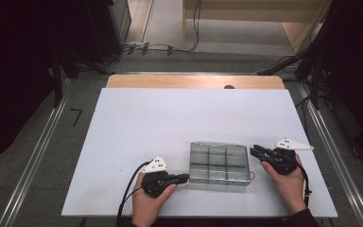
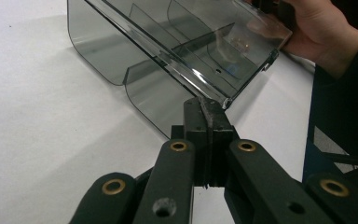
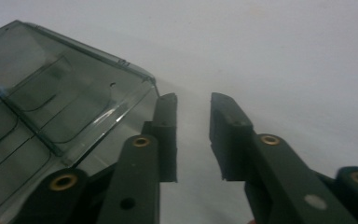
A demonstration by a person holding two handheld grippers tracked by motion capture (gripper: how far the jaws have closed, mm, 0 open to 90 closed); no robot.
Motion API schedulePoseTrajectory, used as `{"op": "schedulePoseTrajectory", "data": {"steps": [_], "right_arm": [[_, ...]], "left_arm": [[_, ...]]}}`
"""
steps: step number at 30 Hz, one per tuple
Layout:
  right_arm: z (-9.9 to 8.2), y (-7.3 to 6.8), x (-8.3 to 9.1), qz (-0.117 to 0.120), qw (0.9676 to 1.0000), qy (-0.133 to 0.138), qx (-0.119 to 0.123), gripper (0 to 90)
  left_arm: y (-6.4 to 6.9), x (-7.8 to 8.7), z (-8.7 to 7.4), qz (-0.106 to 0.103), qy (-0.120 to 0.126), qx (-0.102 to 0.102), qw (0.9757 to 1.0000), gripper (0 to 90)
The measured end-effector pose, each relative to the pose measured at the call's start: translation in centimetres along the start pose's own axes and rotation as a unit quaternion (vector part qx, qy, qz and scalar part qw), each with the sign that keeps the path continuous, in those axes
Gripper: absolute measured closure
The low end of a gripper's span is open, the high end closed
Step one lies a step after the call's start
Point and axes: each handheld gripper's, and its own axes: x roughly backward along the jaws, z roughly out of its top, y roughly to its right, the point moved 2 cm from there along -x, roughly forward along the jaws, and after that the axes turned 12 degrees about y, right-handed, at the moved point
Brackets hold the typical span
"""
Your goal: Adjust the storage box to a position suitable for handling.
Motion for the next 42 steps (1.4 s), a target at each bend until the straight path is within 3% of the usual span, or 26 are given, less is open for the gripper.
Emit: {"op": "schedulePoseTrajectory", "data": {"steps": [4,8,11,27,35,39,42], "right_arm": [[0.2,-0.2,-0.9,0.010,0.9999,0.001,0.011,87.4],[0.5,0.0,-1.2,0.010,0.9999,0.010,0.010,87.6],[0.5,0.0,-1.7,0.023,0.9993,0.023,0.016,87.7],[0.4,-0.7,-1.7,0.039,0.9984,0.020,0.036,88.3],[-0.1,-2.1,-0.4,0.048,0.9982,0.017,0.033,88.2],[-1.4,-3.2,0.8,0.042,0.9979,-0.014,0.048,88.1],[-1.9,-3.9,1.9,0.042,0.9971,-0.022,0.059,88.2]], "left_arm": [[0.0,0.0,-0.1,-0.002,0.003,0.000,1.0000,89.4],[0.0,0.0,-0.1,-0.001,0.005,0.000,1.0000,89.4],[0.0,0.0,-0.1,-0.002,0.005,0.001,1.0000,89.4],[0.5,0.7,-0.7,-0.017,0.002,0.002,0.9998,89.3],[0.4,1.0,-0.8,-0.021,0.006,0.001,0.9998,89.1],[0.0,1.2,-0.6,-0.011,0.014,0.000,0.9998,89.1],[-0.6,1.2,-0.5,0.006,0.013,0.003,0.9999,89.2]]}}
